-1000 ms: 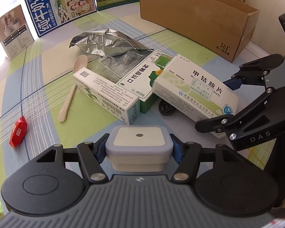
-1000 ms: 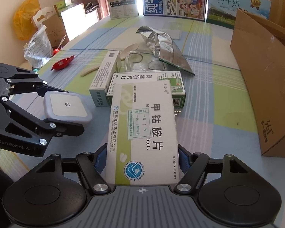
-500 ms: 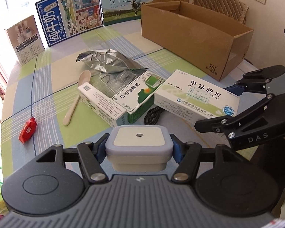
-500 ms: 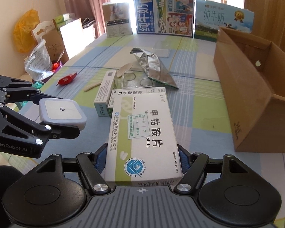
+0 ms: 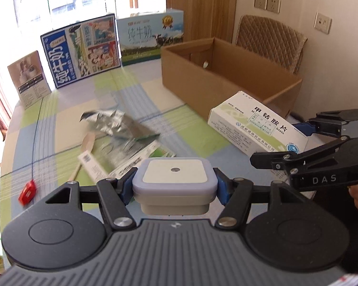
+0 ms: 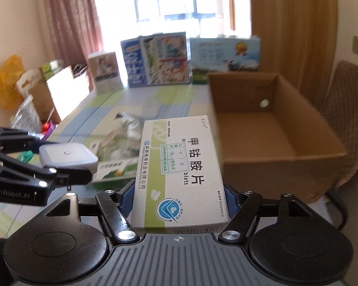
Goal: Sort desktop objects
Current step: 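Carry both held items to the cardboard box and release them inside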
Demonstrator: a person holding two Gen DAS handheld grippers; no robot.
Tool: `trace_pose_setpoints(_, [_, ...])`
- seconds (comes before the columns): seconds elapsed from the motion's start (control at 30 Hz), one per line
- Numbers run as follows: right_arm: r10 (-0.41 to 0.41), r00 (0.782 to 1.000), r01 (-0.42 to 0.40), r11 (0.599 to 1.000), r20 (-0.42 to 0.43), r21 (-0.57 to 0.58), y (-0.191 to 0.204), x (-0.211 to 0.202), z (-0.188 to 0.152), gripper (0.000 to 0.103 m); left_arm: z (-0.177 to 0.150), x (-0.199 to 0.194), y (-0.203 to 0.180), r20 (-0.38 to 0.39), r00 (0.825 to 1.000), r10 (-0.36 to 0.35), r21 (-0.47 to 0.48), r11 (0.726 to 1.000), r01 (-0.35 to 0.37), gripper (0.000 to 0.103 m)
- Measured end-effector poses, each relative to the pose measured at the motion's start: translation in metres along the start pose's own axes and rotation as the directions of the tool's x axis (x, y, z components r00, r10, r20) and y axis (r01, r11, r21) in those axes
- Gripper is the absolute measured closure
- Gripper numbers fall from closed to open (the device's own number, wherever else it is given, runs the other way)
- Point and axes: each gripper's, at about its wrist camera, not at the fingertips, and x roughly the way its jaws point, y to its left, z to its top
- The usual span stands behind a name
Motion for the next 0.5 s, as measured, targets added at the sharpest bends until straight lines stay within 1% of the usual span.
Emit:
trace_pose_setpoints(0.1, [-0.042,0.998,0.042,0.999,0.037,0.011,-0.028,-0.012,0.020,0.034,0.024,0.006,-0.023,0.029,0.999,-0.015,0.001,1.000,0.015,0.043])
trace_pose_setpoints(0.2, [-0.076,0.996,0.076,0.997,0.052,0.004,-0.055,-0.015,0.037,0.034,0.050,0.016,-0.046,0.055,0.998,-0.028,0.018,0.999,0.027,0.043])
trace_pose_setpoints(0.33, [-0.118,0.991,0.119,0.993,0.055,-0.007,-0.087,-0.006,0.053,0.034,0.084,0.036,-0.071,0.086,0.995,-0.056,0.034,0.998,0.053,0.043])
trace_pose_setpoints(0.5, [-0.151,0.988,0.152,0.988,0.033,-0.017,-0.117,0.016,0.062,0.034,0.117,0.067,-0.090,0.107,0.991,-0.086,0.047,0.996,0.081,0.043])
